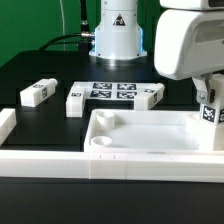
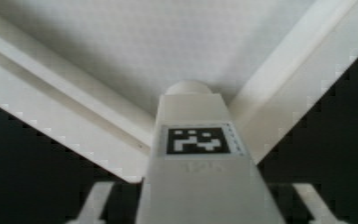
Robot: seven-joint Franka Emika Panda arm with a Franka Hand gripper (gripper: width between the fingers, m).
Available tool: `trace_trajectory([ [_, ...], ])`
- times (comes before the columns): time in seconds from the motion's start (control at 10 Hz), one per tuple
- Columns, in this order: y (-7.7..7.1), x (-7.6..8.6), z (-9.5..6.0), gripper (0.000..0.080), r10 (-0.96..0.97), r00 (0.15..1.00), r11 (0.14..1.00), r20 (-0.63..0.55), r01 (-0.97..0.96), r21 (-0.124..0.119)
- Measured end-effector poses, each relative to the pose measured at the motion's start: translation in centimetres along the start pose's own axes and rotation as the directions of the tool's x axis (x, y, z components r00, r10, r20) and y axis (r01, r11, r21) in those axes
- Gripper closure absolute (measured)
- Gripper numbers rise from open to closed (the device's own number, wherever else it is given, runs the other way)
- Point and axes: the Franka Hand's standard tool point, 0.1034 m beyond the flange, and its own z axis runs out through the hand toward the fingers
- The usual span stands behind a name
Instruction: Assemble desk
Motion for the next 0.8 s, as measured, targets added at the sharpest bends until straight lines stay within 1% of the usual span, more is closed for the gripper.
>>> trace_trajectory([
  [0.3,-0.07,0.02,0.01,0.0511,0.224,0.975,0.975,0.000,-0.224,0.004],
  [0.4,-0.05,0.01,0.01,0.0511,0.331,0.943,0.943,0.000,-0.331,0.009],
  [0.7,-0.09,0.03,0.01,0.0510,0.535,0.845,0.845,0.002,-0.535,0.012],
  [0.8,-0.17,0.05,0.01,0.0509,0.635,0.772,0.772,0.004,-0.635,0.011],
])
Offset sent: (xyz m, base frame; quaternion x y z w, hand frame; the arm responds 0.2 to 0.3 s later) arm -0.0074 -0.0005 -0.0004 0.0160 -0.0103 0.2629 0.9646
